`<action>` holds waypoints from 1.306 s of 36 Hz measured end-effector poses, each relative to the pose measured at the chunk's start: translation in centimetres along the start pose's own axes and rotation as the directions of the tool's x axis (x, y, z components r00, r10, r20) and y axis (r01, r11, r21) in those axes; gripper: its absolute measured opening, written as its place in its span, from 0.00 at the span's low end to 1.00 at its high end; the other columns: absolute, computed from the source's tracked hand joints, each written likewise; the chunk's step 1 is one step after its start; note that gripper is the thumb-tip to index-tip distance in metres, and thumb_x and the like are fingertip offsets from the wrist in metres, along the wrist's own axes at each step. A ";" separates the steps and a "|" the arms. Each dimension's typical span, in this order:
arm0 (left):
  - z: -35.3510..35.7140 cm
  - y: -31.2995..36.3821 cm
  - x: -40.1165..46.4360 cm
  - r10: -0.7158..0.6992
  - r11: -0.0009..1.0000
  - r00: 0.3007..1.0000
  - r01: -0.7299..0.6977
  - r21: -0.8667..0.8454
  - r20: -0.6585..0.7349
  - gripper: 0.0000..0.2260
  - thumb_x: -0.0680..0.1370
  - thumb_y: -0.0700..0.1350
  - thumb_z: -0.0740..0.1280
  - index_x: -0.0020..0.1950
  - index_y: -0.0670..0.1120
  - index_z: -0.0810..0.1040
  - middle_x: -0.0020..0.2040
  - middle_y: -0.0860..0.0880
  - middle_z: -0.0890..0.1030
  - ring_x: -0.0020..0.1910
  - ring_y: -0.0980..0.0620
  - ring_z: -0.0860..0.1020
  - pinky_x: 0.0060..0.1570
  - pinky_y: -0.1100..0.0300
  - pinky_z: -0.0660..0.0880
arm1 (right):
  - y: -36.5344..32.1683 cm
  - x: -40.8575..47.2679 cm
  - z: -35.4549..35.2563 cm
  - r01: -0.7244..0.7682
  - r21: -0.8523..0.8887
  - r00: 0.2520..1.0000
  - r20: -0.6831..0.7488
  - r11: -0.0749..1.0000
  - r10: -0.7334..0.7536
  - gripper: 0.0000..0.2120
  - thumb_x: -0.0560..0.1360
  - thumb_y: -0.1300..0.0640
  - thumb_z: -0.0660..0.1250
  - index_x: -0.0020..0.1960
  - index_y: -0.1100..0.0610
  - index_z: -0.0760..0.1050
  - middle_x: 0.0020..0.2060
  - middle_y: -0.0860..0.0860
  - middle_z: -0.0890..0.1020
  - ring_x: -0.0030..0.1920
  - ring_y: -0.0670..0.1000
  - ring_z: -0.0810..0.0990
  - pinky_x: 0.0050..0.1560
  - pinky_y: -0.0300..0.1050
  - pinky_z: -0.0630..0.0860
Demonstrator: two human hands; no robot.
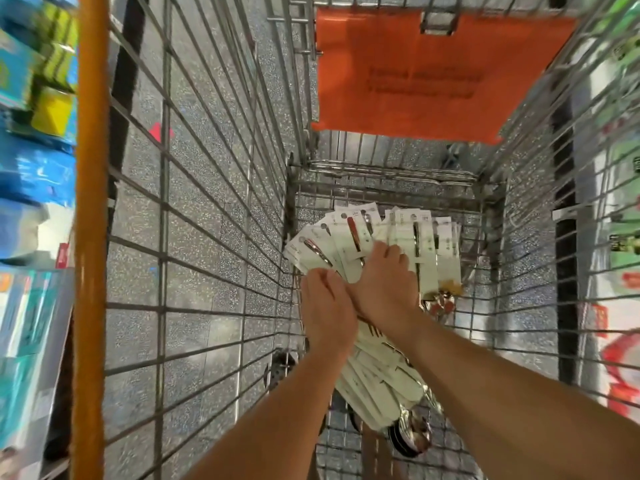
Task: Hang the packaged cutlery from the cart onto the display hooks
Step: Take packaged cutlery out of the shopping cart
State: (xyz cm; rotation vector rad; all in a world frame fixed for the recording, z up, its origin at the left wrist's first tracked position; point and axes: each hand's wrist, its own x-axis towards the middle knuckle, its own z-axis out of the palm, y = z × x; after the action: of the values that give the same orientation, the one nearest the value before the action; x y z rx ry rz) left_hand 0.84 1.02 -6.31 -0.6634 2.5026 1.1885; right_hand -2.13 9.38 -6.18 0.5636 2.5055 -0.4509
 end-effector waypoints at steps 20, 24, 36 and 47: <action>-1.6 1.2 -0.6 -0.127 0.986 0.983 0.139 -0.090 0.129 0.20 0.85 0.56 0.50 0.50 0.47 0.76 0.44 0.49 0.78 0.45 0.51 0.77 0.45 0.57 0.74 | 2.1 -1.1 -3.1 -0.169 0.608 0.963 0.268 0.776 0.000 0.25 0.67 0.36 0.75 0.54 0.50 0.71 0.47 0.46 0.79 0.49 0.50 0.81 0.51 0.48 0.80; -1.8 2.3 -0.7 -0.147 0.942 0.935 0.232 -0.244 0.322 0.35 0.77 0.73 0.46 0.60 0.50 0.80 0.56 0.45 0.82 0.58 0.48 0.80 0.62 0.45 0.75 | 2.5 -1.9 -4.2 -0.215 0.722 0.942 0.332 0.658 -0.057 0.15 0.68 0.41 0.76 0.43 0.49 0.76 0.40 0.47 0.83 0.43 0.48 0.83 0.47 0.48 0.82; -5.9 9.1 -1.5 -0.245 0.883 0.670 0.453 -0.124 0.701 0.16 0.82 0.58 0.60 0.47 0.48 0.77 0.43 0.51 0.78 0.42 0.55 0.75 0.41 0.62 0.70 | 3.5 -4.7 -8.6 -0.332 0.719 0.873 0.479 0.611 -0.090 0.32 0.65 0.40 0.76 0.62 0.57 0.77 0.50 0.55 0.85 0.40 0.55 0.79 0.42 0.49 0.77; -11.6 16.9 -5.6 -0.168 0.869 0.656 0.451 -0.204 0.736 0.27 0.74 0.65 0.67 0.61 0.44 0.80 0.54 0.42 0.85 0.56 0.41 0.82 0.62 0.43 0.77 | 2.8 -9.4 -17.9 -0.300 0.813 0.882 0.436 0.500 -0.178 0.29 0.64 0.49 0.80 0.61 0.58 0.78 0.49 0.56 0.86 0.49 0.58 0.86 0.54 0.59 0.81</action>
State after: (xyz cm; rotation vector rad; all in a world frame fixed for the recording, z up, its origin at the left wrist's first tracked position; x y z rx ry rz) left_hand -3.99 2.82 14.32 -0.5556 1.4629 1.4419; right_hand -1.05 16.53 12.90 0.7775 1.6029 -1.6663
